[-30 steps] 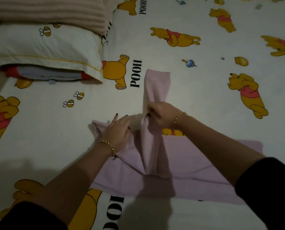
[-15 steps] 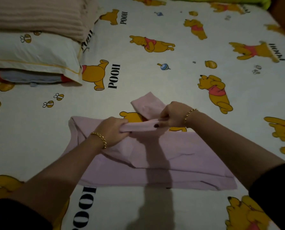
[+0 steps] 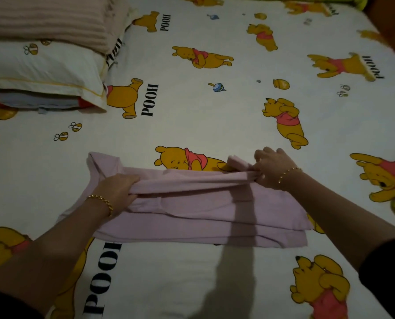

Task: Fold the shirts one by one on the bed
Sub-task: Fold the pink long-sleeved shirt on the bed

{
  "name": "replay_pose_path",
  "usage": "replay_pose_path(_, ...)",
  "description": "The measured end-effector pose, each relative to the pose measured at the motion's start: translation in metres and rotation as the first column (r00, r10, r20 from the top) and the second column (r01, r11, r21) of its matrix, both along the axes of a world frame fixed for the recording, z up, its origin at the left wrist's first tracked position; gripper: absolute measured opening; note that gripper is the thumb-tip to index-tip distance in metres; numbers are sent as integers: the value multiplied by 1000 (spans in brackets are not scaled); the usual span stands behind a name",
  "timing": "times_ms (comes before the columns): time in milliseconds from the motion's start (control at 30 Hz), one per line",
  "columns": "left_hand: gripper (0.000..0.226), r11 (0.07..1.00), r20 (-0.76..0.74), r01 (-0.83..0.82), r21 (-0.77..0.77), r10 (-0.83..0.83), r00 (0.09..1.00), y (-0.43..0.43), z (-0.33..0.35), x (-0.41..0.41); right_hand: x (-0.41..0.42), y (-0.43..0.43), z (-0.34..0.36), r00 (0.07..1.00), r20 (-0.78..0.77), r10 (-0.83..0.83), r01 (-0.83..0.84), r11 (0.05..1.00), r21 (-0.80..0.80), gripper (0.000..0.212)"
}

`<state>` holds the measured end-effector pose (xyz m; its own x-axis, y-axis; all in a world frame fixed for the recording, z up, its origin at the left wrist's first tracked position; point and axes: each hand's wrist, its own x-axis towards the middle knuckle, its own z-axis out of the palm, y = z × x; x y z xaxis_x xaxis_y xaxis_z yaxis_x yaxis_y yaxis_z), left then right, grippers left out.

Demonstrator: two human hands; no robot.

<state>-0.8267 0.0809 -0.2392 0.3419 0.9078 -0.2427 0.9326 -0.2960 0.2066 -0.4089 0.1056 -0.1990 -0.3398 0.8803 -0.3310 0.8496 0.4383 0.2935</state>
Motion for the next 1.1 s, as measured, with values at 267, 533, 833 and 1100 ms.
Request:
replay_pose_path(267,42,994,93,20,-110,-9,996,-12,2,14,-16,-46,-20,706,-679,198,-207,976,70,19)
replay_pose_path(533,18,979,217,-150,-136,177,960,-5,8,14,-44,-50,-9,81,-906,-416,213,895,-393,25)
replay_pose_path(833,27,986,92,-146,-84,153,984,11,30,-3,-3,-16,8,671,-643,-370,313,927,-207,34)
replay_pose_path(1100,20,964,120,-136,227,111,987,20,35,-3,10,-4,31,681,-732,-24,322,908,269,15)
